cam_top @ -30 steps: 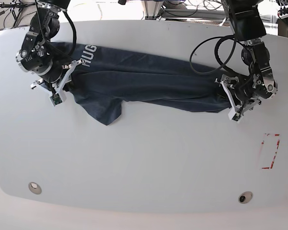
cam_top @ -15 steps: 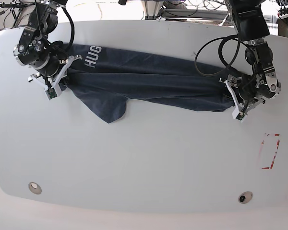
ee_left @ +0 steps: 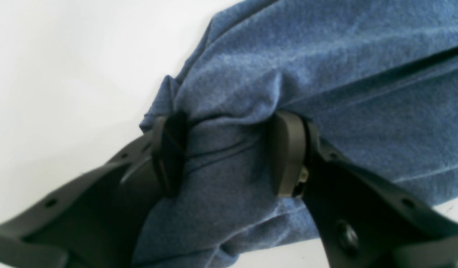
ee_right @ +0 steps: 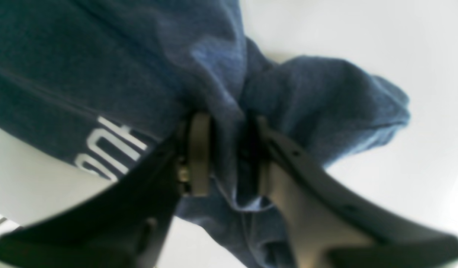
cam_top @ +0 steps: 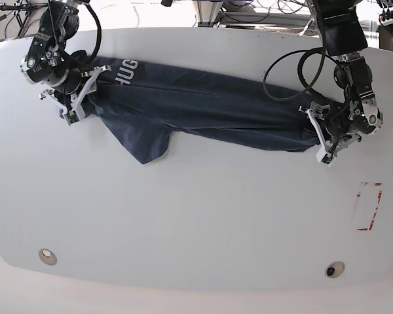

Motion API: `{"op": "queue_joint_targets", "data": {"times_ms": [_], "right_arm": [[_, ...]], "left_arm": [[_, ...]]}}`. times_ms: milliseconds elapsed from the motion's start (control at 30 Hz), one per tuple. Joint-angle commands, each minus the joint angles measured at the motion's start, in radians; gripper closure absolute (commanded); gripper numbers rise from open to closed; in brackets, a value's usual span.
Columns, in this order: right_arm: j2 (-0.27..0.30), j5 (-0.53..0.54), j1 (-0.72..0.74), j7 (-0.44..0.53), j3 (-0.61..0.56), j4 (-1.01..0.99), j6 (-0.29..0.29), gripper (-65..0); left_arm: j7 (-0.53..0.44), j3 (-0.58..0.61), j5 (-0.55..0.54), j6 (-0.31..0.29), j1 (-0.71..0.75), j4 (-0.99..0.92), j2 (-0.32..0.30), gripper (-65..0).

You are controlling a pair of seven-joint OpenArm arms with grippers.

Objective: Fold the T-shirt properly
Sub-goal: 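Drag the right gripper's shirt end along the table, tucking the loose flap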

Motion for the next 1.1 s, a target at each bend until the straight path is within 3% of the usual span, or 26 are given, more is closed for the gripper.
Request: {"op": "queue_joint_targets", "data": {"times_ms": [0, 133, 233, 433, 700, 867, 1067], "right_arm": [[0.014, 0.009, 0.008, 0.013, 0.007, 0.053, -0.001, -38.5], [0.009, 0.039, 0.0, 0.002, 0.021, 0.142, -0.001, -57.7], [0.012, 0.109, 0.026, -0.001, 0.042, 0.148, -0.001, -62.9], [0.005, 0.184, 0.143, -0.001, 0.058, 0.071, -0.001, -59.5], [-0.057, 0.083, 0.326, 0.018, 0.006, -0.193, -0.001, -54.5], [-0.1, 0.023, 0.381, 0.084, 0.003, -0.3, -0.001, -54.7], [-0.104, 0.0, 0.407, 0.108, -0.019, -0.375, -0.001, -54.7]], "left_arm": [[0.012, -0.003, 0.013, 0.002, -0.013, 0.01, -0.011, -30.4], [0.013, -0.002, 0.014, 0.002, -0.014, 0.01, -0.011, -30.4], [0.013, -0.002, 0.014, 0.002, -0.014, 0.01, -0.011, -30.4], [0.012, -0.002, 0.014, 0.002, -0.011, 0.01, -0.011, -30.4], [0.015, -0.002, 0.014, 0.002, -0.011, 0.013, -0.011, -30.1], [0.015, -0.002, 0.014, 0.002, -0.011, 0.014, -0.011, -30.1], [0.015, -0.002, 0.014, 0.002, -0.011, 0.014, -0.011, -30.1]]}}
